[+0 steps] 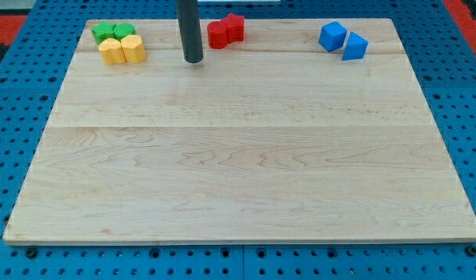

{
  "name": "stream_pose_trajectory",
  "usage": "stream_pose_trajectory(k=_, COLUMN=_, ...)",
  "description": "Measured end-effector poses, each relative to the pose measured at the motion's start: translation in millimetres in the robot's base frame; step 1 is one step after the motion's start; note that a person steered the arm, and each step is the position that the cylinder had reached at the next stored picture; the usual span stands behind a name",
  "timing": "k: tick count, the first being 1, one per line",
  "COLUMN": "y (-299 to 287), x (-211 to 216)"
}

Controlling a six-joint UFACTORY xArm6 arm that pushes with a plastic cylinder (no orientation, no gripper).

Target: Separate the red star from the red circle

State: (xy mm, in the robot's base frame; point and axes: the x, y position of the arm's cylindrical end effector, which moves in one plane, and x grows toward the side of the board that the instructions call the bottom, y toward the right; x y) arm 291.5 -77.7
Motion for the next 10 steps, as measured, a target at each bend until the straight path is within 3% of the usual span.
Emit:
stream_pose_trajectory(k=2, y=-2.5, x=-17.3)
stream_pose_trajectory(k=4, y=-2.2, x=-92.9)
stream_pose_trajectory(k=6, y=49.1, x=-99.4)
stream_pose_trajectory(k=8, y=115.8, x=-62.7)
stream_pose_trajectory(k=10, y=111.5, x=-65.5)
